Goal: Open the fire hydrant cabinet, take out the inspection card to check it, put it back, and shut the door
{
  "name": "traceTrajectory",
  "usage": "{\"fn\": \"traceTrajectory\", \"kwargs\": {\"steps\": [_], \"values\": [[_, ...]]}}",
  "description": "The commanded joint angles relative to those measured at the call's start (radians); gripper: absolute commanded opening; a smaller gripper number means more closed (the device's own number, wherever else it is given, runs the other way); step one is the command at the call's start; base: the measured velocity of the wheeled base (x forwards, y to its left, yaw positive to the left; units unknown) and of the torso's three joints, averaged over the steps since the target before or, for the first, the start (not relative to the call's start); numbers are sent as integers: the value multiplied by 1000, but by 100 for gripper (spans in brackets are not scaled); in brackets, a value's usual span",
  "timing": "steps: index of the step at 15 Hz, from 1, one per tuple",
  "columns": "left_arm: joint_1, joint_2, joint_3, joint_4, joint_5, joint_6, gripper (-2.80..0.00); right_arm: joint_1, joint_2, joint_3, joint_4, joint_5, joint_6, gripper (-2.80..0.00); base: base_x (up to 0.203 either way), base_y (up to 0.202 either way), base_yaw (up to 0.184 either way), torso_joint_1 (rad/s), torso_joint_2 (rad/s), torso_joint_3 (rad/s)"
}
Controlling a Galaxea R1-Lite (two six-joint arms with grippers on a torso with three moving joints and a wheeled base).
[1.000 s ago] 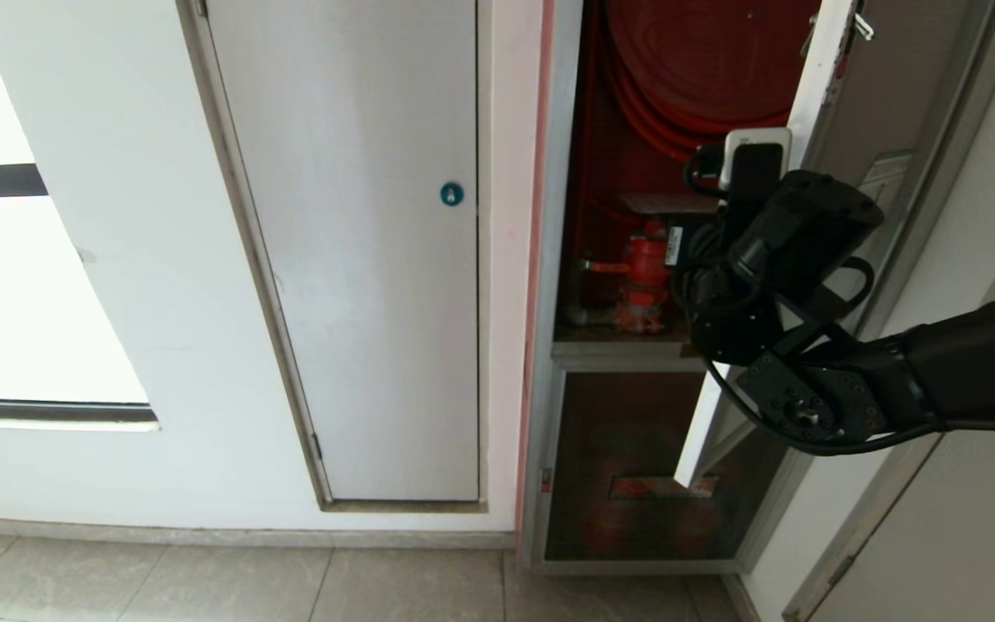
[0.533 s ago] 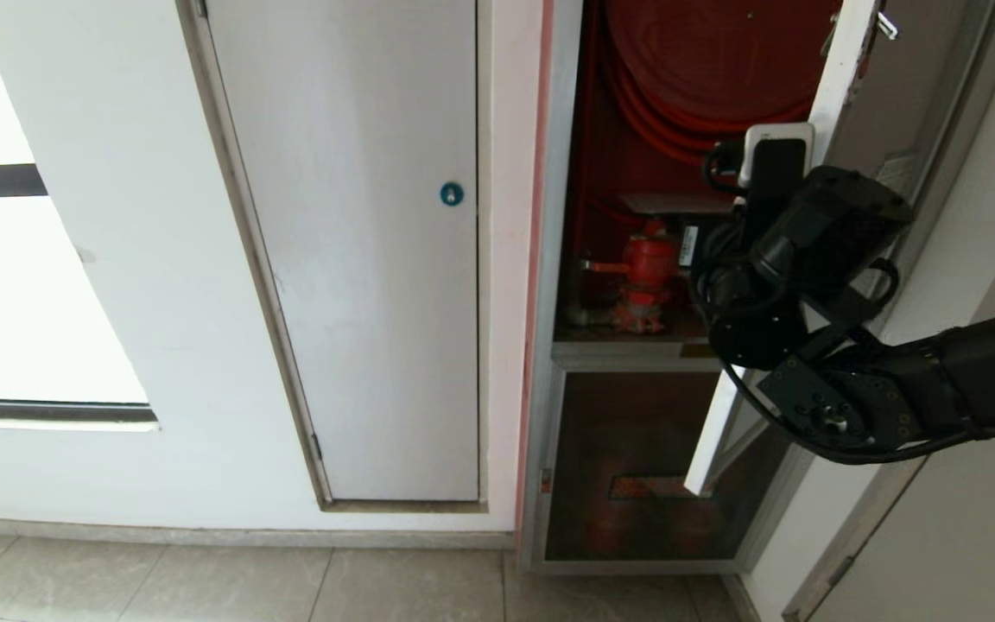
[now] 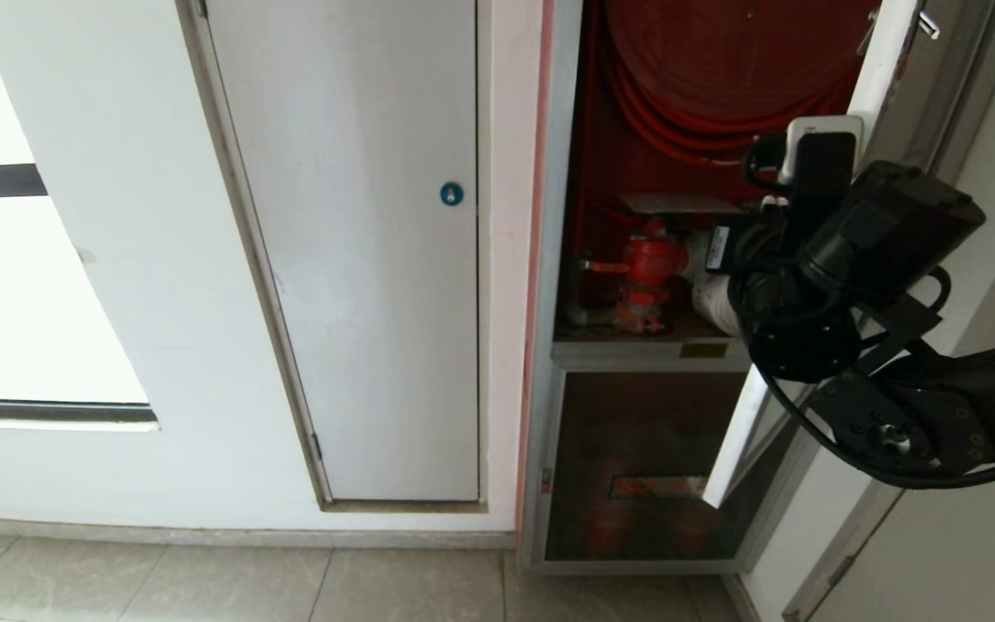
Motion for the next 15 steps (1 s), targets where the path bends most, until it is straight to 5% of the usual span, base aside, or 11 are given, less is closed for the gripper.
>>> {"fn": "traceTrajectory", "kwargs": {"steps": [1, 15], "values": [[0, 1, 6, 0, 0, 0, -280, 0, -37, 27, -7, -5, -2, -280, 0, 0, 0, 0, 0, 0], [0, 1, 6, 0, 0, 0, -280, 0, -206, 204, -7, -10, 9, -280, 0, 0, 0, 0, 0, 0]]}}
